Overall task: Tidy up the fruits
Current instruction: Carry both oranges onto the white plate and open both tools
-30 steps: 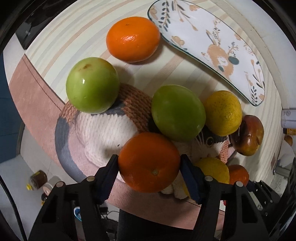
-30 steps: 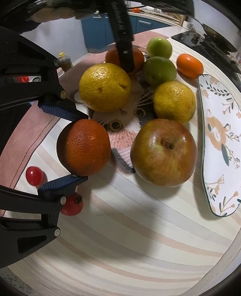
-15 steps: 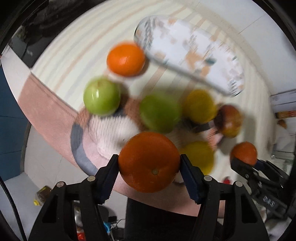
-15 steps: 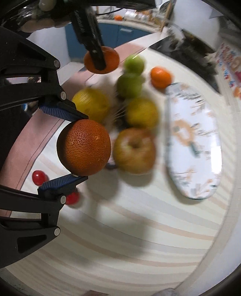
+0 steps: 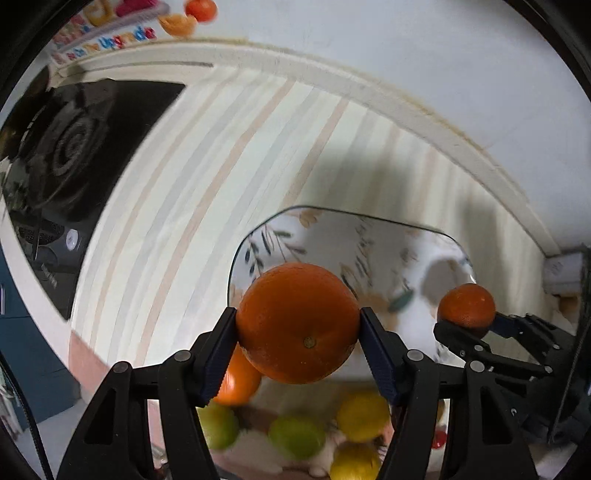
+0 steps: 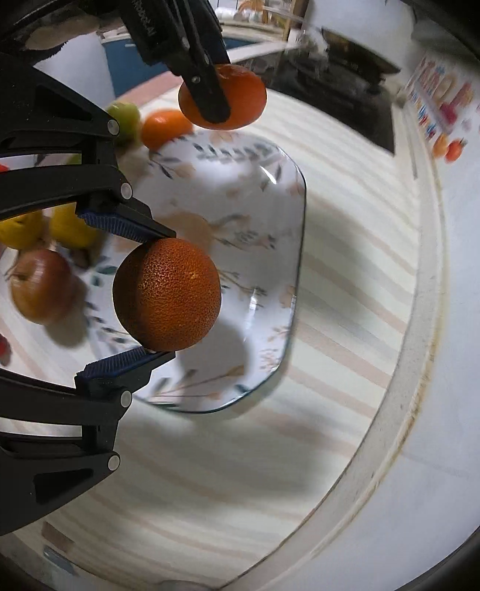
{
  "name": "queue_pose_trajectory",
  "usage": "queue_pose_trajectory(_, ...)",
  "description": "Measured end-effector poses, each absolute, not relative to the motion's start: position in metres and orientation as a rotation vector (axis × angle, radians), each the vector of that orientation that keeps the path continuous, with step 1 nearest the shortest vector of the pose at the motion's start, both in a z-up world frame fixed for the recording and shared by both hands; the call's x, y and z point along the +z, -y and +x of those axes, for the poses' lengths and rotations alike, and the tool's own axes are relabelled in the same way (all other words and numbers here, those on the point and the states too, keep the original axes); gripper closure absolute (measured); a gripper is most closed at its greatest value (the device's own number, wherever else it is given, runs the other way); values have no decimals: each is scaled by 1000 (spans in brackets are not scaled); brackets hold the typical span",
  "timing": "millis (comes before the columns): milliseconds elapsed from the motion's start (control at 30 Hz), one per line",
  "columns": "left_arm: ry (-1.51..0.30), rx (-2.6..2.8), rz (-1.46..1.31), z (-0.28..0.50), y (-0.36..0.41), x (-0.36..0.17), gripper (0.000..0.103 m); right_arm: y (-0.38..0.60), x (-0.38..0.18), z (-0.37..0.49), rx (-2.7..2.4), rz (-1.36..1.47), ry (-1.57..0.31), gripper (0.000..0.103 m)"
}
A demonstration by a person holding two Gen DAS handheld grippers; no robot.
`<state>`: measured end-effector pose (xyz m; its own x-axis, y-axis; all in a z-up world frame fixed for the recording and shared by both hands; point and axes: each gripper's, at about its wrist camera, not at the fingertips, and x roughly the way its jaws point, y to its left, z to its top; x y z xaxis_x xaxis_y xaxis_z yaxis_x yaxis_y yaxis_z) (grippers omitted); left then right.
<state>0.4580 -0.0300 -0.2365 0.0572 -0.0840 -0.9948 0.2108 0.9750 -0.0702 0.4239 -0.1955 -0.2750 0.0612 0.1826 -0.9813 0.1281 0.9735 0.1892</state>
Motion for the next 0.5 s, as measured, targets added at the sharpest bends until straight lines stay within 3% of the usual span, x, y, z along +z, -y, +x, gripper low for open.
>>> queue_pose_trajectory(500,-1695,-236,128,500,47,-304,39,199,-311,481,12,174,-1701,45)
